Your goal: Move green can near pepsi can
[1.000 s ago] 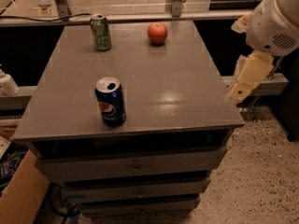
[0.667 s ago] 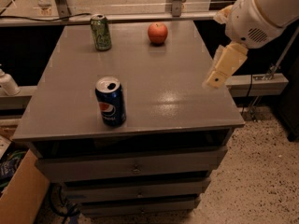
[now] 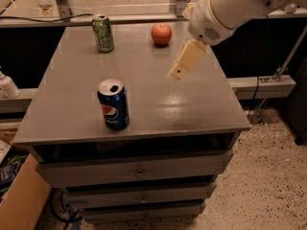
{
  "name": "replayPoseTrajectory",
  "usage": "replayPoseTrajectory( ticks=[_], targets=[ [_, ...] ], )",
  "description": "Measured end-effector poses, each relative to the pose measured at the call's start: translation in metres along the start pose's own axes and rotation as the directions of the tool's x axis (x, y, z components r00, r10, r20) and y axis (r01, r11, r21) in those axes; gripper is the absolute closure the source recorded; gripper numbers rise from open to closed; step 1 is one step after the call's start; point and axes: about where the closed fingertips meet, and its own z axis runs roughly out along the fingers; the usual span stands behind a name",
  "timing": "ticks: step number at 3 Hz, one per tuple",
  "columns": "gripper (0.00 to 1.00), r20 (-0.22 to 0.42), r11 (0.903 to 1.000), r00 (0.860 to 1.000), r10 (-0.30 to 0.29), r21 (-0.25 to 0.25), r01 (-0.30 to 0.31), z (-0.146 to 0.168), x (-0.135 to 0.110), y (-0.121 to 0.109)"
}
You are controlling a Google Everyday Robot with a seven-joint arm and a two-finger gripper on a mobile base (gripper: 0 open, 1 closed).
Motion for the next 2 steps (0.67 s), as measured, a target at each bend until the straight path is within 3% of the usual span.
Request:
replayPoseTrajectory(
  ticks=[2],
  targets=[
    [0.00,0.015,0.9998,1.000,0.017,-0.005,-0.017,0.0019,-0.0012,0.0001]
  ],
)
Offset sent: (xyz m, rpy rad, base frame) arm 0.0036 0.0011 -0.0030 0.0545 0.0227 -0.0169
